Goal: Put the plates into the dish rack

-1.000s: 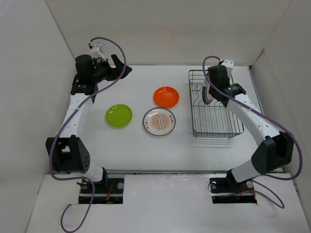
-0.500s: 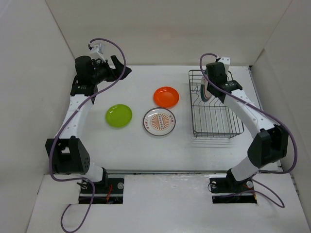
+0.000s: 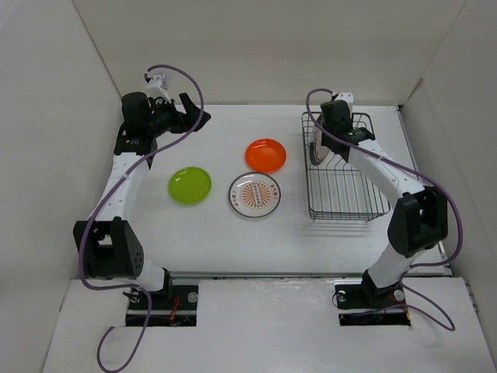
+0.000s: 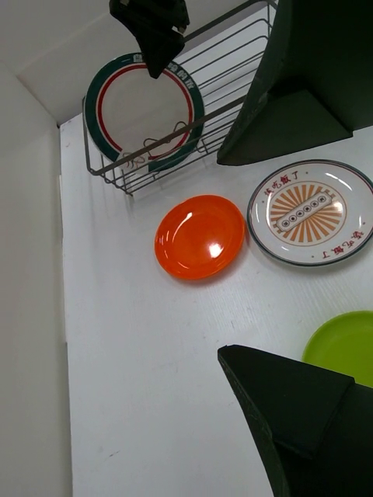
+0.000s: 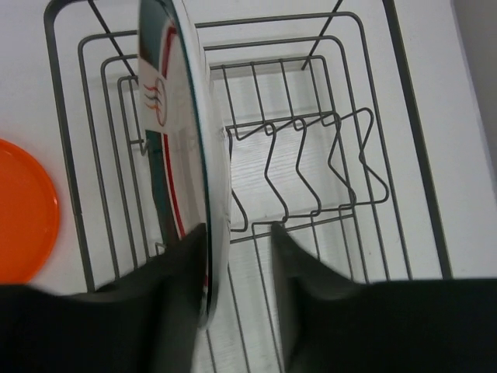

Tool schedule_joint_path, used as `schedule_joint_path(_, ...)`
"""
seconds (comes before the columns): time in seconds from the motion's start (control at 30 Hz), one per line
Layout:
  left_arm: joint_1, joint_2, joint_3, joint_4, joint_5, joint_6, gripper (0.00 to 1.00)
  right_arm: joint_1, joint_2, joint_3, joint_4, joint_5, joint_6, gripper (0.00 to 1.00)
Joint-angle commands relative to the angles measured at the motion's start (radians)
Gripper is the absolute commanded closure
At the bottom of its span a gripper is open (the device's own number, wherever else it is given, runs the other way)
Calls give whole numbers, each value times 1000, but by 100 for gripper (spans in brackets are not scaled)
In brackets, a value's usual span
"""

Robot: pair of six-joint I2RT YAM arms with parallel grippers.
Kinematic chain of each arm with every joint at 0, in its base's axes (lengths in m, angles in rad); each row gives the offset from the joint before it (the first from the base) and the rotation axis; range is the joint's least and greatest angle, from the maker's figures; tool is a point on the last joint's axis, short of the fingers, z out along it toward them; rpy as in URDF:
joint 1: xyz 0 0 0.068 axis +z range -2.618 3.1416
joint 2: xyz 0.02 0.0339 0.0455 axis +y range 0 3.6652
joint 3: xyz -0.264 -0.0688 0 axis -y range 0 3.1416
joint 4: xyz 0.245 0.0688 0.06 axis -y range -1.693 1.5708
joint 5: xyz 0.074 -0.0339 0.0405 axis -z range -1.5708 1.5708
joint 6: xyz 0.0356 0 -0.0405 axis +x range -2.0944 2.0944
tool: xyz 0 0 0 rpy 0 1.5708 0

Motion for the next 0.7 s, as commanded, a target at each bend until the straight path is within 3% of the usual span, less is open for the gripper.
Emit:
schedule_joint_path(0.0, 5, 9, -4, 55, 43, 57, 0, 1, -13, 50, 59, 13, -24, 50)
schedule_joint_path(0.17, 5, 38, -47, 88, 102, 77, 0, 11, -22, 78, 29, 22, -24, 27)
schedule_joint_path(0.2, 5, 38, -86, 106, 102, 77, 0, 12, -37, 78, 28, 22, -24, 15)
schedule_joint_path(0.27, 5, 47, -123, 139, 120, 77, 0, 21, -65, 110, -10, 47, -24, 11)
schedule_joint_path(0.3, -12, 64, -123, 125, 120, 95, 0, 21, -76, 119, -24, 70, -24, 0)
schedule_joint_path(0.5, -84, 191, -62, -59, 67, 206, 1, 97, -187, 139, -114, 195, -33, 0)
schedule_joint_path(0.67, -173, 297, 27, -197, 46, 338, 1, 137, -313, 34, -105, 32, -57, 0)
